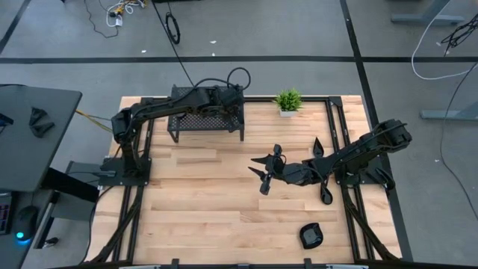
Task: Pick & Place Mini shaped plates
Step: Stack the black drop shaped plate on top of the black drop shaped plates on the shelf
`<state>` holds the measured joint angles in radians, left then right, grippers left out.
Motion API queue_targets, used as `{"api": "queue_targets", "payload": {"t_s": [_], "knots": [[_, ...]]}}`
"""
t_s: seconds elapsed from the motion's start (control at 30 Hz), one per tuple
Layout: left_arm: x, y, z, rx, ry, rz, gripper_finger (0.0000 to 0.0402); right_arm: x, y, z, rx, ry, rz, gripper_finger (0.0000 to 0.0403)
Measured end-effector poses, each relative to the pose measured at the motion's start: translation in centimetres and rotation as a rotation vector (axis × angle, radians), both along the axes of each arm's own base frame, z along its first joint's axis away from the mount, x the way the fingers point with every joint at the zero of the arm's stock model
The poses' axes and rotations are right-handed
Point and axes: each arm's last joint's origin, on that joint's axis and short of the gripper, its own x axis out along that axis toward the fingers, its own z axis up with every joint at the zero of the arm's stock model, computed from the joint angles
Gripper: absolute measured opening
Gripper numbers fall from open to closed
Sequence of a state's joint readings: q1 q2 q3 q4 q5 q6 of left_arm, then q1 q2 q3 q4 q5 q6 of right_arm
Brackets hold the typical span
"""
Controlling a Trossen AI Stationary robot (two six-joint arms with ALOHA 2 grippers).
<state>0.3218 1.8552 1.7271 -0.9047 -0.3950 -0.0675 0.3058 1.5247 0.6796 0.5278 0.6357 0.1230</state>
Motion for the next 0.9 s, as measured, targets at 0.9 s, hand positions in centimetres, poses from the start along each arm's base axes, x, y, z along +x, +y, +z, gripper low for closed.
{"api": "queue_targets", "payload": {"t_s": [0.9], "knots": [[-3.8,-17.9,-4.2,0.031,-0.063,-0.446,0.0071,-1.9,2.7,-1.3,-0.109,0.123,-0.069,0.0148]]}}
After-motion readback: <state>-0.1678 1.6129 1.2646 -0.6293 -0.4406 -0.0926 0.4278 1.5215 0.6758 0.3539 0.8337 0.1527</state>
